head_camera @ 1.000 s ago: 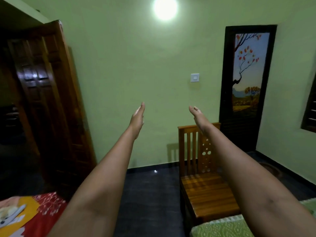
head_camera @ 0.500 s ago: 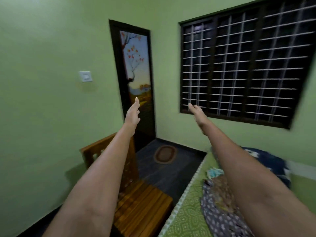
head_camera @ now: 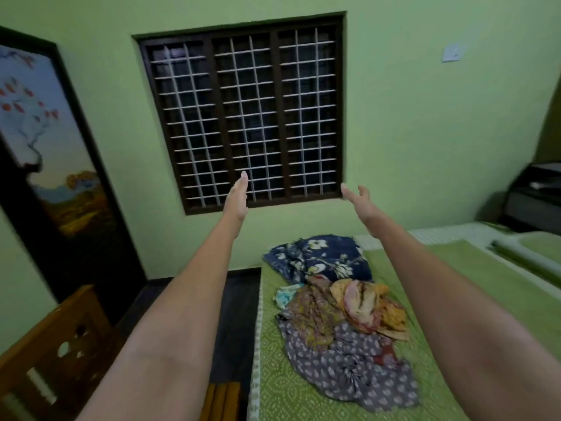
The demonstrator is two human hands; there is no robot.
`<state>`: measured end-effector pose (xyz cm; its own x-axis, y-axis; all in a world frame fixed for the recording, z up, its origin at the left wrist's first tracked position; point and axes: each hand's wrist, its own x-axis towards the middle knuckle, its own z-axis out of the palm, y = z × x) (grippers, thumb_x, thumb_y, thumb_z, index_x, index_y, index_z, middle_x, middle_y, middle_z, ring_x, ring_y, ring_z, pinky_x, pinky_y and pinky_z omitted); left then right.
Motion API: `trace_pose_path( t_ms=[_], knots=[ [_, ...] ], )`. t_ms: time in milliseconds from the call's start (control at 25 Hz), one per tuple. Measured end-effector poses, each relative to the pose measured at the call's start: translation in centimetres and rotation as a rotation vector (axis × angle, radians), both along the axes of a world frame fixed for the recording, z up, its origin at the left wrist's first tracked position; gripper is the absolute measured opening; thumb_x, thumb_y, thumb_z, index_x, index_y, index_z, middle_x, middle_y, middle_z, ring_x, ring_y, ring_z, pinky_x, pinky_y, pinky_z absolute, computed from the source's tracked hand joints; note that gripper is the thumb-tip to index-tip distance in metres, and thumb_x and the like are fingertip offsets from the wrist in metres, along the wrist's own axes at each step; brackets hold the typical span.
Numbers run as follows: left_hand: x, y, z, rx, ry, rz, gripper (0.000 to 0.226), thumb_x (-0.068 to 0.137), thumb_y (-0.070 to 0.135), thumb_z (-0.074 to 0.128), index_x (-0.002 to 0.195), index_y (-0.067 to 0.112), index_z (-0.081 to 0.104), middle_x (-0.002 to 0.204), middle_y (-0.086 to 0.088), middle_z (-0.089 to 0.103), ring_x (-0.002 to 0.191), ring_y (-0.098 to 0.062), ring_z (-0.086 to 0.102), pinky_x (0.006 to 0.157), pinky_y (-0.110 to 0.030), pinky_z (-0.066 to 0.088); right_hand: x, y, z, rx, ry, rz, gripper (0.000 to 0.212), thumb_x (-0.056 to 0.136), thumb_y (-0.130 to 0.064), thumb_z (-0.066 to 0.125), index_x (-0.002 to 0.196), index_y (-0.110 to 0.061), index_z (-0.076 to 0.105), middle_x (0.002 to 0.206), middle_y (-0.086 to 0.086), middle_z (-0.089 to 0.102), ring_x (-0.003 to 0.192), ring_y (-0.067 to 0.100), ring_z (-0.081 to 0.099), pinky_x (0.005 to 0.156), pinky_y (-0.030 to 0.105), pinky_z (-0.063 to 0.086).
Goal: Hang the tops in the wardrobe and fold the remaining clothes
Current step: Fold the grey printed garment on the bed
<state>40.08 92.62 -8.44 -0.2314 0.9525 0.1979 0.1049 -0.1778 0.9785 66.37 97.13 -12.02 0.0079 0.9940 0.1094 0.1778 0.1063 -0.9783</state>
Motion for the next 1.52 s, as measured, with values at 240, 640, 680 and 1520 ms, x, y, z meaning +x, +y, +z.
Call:
trace_pose_path(
  t_ms=[240, 640, 680, 1520],
  knots=[
    [5.4, 6.2, -3.7, -0.08, 0.053, -0.104, 0.064, 0.097, 0.057, 0.03, 0.149, 0.019, 0.027, 0.155, 0.0, 0.029, 0.141, -0.022, 0.028, 0.113, -0.043, 0.028, 6.6, 2.5, -4.1, -0.081, -0.21, -0.179, 0.08, 0.088, -0.062, 0.047, 0.151, -0.03, 0.01, 0.16, 0.005, -0.006, 0.146, 0.037, -0.001, 0.115, 0.06, 0.01],
    [12.6, 19.2, -24.9, -0.486, 0.303, 0.031, 0.059, 0.1, 0.049, 0.031, 0.144, 0.01, 0.034, 0.144, -0.011, 0.04, 0.128, -0.03, 0.043, 0.105, -0.042, 0.039, 13.5, 16.0, -25.8, -0.539, -0.969, 0.2, 0.072, 0.092, -0.037, 0.057, 0.15, -0.02, 0.018, 0.152, 0.015, 0.033, 0.136, 0.036, 0.034, 0.11, 0.046, 0.031],
    [13.1, 19.7, -28.2, -0.528, 0.334, 0.029, 0.057, 0.1, 0.046, 0.032, 0.143, 0.009, 0.035, 0.143, -0.011, 0.042, 0.128, -0.03, 0.044, 0.103, -0.038, 0.038, 13.5, 16.9, -28.6, -0.581, -0.965, 0.227, 0.064, 0.093, -0.034, 0.056, 0.148, -0.017, 0.026, 0.147, 0.015, 0.04, 0.131, 0.035, 0.041, 0.106, 0.043, 0.037],
    [20.3, 19.2, -63.4, -0.775, 1.217, -0.432, 0.06, 0.089, -0.007, 0.049, 0.142, 0.019, 0.035, 0.152, -0.01, 0.023, 0.101, -0.025, 0.06, 0.075, -0.03, 0.05, 15.7, 12.8, -63.6, -0.66, -1.533, 0.659, 0.031, 0.095, -0.018, 0.042, 0.123, -0.02, 0.055, 0.125, 0.005, 0.06, 0.121, 0.023, 0.052, 0.11, 0.04, 0.021]
  ],
)
